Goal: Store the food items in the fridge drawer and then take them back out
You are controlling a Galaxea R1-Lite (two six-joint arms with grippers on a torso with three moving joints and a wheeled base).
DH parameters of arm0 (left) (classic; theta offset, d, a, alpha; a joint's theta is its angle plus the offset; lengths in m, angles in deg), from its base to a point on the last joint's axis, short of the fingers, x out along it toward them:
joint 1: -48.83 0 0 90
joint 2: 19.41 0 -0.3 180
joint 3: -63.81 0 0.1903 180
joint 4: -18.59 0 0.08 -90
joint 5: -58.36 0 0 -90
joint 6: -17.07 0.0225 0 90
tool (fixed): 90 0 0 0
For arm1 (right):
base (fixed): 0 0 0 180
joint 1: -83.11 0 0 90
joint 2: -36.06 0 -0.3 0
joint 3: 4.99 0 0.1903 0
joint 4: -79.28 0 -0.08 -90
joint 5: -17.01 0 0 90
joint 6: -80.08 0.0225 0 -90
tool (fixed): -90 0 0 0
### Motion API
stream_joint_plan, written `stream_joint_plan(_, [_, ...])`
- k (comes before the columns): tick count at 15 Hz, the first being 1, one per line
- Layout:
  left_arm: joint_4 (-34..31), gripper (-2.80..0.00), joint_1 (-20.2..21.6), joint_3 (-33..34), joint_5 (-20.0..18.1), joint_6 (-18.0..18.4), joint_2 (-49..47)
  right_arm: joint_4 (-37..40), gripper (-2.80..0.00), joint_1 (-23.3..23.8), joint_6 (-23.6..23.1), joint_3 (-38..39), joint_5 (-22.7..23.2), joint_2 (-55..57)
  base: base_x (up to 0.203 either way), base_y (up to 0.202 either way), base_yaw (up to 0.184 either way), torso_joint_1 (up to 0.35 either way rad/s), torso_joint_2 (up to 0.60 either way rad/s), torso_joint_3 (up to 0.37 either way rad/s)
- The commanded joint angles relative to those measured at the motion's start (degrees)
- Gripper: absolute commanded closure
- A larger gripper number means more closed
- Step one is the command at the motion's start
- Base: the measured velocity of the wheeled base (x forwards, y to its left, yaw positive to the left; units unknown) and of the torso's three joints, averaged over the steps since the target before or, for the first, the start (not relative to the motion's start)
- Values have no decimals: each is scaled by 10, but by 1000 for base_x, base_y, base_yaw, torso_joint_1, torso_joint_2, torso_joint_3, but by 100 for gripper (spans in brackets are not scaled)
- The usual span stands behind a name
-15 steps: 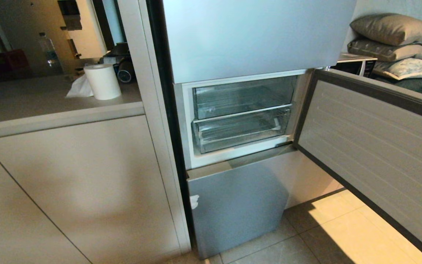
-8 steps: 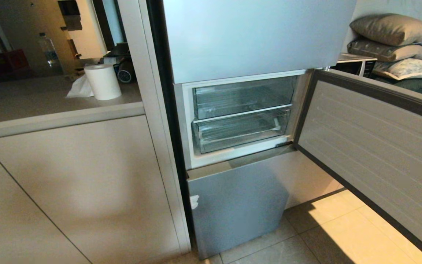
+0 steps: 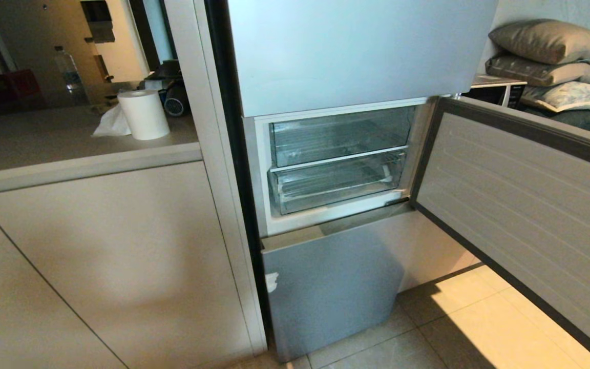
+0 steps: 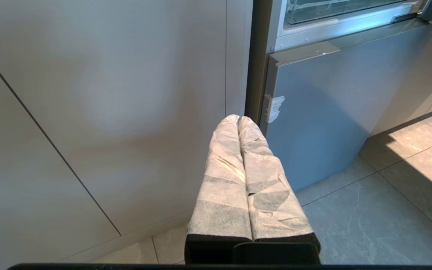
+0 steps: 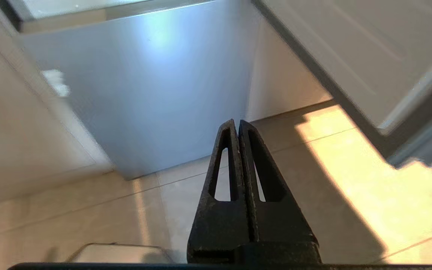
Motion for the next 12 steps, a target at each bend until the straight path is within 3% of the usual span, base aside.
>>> stream_joint_plan(1, [0, 0, 0, 0, 0, 0, 0, 37, 0, -13, -8, 1, -28, -106, 0, 0, 0, 0, 0, 0])
stream_joint_plan(12, [0, 0, 0, 0, 0, 0, 0, 60, 0, -17, 3, 1, -47, -142, 0, 0, 0, 0, 0, 0])
